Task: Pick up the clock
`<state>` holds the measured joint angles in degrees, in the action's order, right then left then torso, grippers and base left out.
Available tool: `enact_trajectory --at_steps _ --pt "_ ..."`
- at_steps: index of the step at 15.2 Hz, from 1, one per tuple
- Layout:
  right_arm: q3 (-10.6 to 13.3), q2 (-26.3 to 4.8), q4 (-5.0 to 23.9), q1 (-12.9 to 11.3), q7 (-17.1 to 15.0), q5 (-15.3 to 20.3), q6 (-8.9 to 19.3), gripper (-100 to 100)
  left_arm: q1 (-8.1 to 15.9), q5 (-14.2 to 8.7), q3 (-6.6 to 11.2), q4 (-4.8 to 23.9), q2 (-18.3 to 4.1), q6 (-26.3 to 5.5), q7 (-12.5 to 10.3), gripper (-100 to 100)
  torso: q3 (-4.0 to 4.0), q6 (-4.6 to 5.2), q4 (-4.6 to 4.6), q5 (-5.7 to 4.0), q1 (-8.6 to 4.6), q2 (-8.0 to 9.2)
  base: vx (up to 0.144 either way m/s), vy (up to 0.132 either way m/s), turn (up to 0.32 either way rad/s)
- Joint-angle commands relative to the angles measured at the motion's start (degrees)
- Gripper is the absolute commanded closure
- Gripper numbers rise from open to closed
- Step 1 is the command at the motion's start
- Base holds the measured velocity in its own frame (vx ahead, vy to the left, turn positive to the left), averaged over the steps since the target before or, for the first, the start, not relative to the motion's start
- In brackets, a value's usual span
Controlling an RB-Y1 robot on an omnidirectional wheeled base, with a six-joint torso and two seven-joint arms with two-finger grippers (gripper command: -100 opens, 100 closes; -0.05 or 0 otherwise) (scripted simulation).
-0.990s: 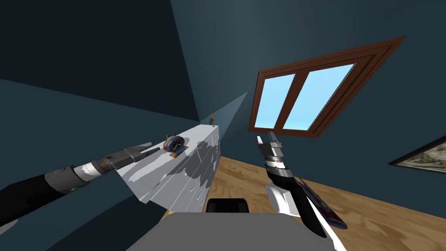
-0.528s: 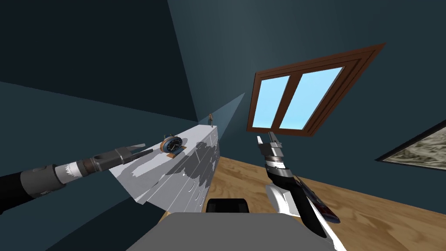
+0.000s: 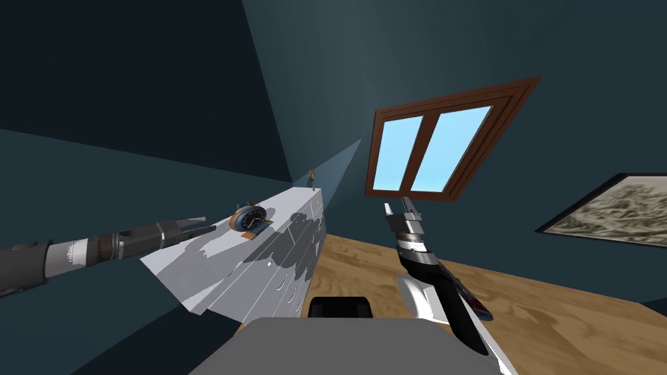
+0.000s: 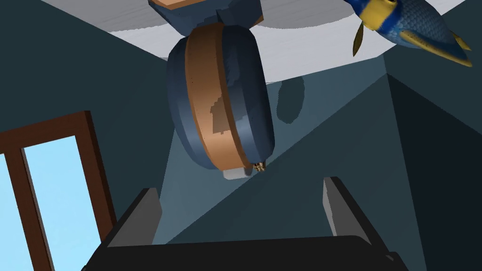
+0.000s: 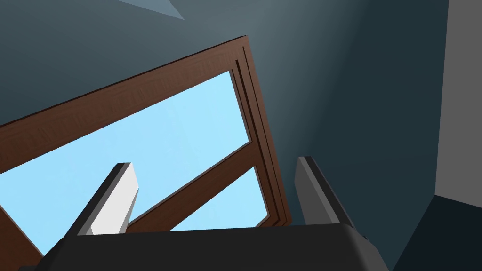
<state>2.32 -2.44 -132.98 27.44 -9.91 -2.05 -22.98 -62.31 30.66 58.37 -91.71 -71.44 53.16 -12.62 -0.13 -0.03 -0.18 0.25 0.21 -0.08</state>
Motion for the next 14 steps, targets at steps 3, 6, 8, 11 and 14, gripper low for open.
enact_trajectory --at_steps 3,6,8,11,14 --pt "0.0 0.0 0.0 0.0 0.0 0.0 0.0 0 -2.2 2.9 2.82 3.2 -2.3 3.7 -3.8 -100 -0.01 0.0 -0.01 0.0 0.01 -0.02 0.009 -0.017 -0.087" --pt "0.0 0.0 0.0 0.0 0.0 0.0 0.0 0 -4.7 6.0 5.76 6.7 -5.0 7.5 -7.8 -100 -0.01 -0.01 0.0 0.01 0.01 -0.02 0.01 -0.019 -0.1" --pt "0.0 0.0 0.0 0.0 0.0 0.0 0.0 0 -5.9 7.5 7.2 8.4 -6.3 9.4 -9.7 -100 -0.02 0.0 -0.01 0.0 0.0 -0.03 0.009 -0.02 -0.091" --pt "0.0 0.0 0.0 0.0 0.0 0.0 0.0 0 -7.2 9.0 8.59 10.1 -7.6 11.4 -11.6 -100 -0.02 0.02 -0.01 0.0 -0.01 -0.02 0.006 -0.022 -0.101" --pt "0.0 0.0 0.0 0.0 0.0 0.0 0.0 0 -9.5 12.0 11.22 13.2 -10.0 15.0 -15.2 -100 -0.01 -0.01 0.0 0.0 0.0 -0.01 0.006 -0.019 -0.105"
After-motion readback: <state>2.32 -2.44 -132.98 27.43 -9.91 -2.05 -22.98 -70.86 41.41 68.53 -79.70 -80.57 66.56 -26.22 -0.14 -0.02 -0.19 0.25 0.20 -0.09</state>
